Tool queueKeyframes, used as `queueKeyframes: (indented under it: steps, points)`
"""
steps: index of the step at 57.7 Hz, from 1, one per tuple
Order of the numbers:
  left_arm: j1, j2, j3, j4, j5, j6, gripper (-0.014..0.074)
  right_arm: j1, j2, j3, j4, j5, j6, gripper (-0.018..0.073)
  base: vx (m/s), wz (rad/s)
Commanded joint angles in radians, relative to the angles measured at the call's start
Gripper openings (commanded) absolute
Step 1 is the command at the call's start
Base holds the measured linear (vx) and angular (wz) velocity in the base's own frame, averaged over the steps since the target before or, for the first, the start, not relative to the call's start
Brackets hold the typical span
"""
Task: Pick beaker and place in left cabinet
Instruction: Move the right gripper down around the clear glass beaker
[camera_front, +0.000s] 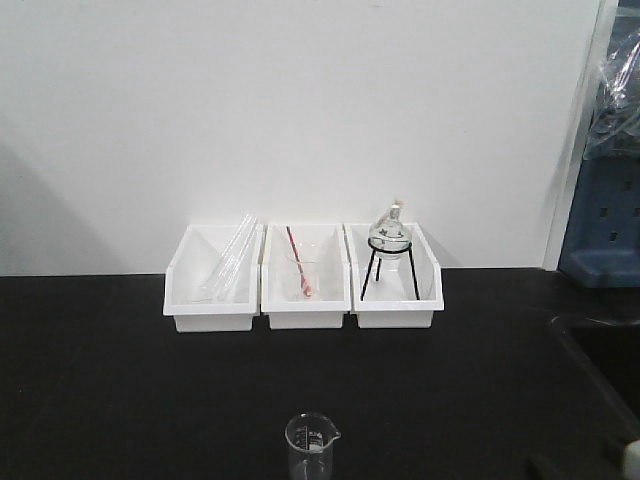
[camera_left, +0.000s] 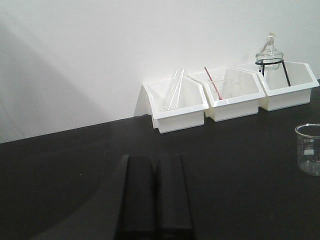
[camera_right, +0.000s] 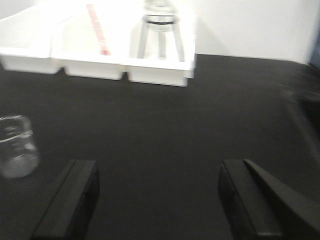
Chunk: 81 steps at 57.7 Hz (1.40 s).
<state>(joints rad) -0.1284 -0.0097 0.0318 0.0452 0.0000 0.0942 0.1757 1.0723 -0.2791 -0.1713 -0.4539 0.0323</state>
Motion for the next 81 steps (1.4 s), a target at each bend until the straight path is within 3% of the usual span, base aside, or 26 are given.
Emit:
queueKeyframes:
  steps: [1, 6, 23, 47, 81]
  points:
    - [-0.001, -0.019, 0.016, -0.003, -0.075, -0.003, 0.0001, 0.063, 0.115, -0.041, -0.121, -0.265, -0.005, 0.0564, 0.00, 0.00]
    - [-0.001, -0.019, 0.016, -0.003, -0.075, -0.003, 0.0001, 0.123, 0.255, -0.079, -0.174, -0.339, -0.005, 0.0564, 0.00, 0.00]
    - [-0.001, -0.019, 0.016, -0.003, -0.075, -0.003, 0.0001, 0.238, 0.654, -0.294, -0.174, -0.402, -0.005, 0.0566, 0.00, 0.00]
    - [-0.001, -0.019, 0.016, -0.003, -0.075, -0.003, 0.0001, 0.294, 0.913, -0.550, -0.175, -0.417, 0.026, 0.0566, 0.00, 0.00]
    - [-0.001, -0.019, 0.016, -0.003, -0.075, -0.003, 0.0001, 0.295, 1.086, -0.782, -0.200, -0.403, 0.144, 0.0566, 0.00, 0.00]
